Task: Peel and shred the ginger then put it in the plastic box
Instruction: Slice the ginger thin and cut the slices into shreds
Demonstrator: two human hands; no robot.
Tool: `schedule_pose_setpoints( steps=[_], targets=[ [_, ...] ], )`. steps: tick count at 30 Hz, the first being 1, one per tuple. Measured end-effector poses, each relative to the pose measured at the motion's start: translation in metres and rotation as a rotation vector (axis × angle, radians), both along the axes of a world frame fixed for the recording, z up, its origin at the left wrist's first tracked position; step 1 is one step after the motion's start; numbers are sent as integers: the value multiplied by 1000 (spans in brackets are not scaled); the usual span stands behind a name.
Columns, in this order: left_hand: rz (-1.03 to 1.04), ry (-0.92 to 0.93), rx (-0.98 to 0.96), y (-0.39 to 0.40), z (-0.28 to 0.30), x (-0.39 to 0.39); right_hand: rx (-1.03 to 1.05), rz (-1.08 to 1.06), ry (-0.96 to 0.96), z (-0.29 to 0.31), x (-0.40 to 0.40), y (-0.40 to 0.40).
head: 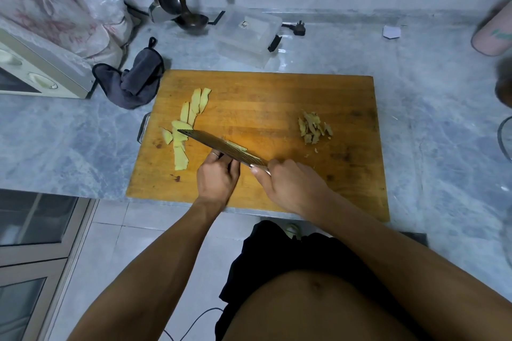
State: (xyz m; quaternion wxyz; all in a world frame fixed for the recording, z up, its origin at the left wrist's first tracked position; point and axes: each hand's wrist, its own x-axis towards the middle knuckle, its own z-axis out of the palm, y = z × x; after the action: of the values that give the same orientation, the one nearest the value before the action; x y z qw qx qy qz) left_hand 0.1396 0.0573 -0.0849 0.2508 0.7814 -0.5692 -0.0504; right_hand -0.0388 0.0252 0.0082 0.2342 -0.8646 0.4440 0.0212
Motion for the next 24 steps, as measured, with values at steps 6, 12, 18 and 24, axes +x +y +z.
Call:
schedule_pose_setpoints(
  steps=[6, 12, 18, 24],
  targets=[
    [12, 9, 16, 2, 0, 0, 33, 2, 10, 4, -1, 2],
    [6, 23, 17, 1, -2, 1, 19, 1, 24, 2, 1, 3],
    [-14, 17, 40, 1, -4, 3, -1, 19, 42, -4, 11, 2],
    [-46, -17, -24, 2, -4, 5, 31, -17, 19, -6, 19, -3]
  ],
)
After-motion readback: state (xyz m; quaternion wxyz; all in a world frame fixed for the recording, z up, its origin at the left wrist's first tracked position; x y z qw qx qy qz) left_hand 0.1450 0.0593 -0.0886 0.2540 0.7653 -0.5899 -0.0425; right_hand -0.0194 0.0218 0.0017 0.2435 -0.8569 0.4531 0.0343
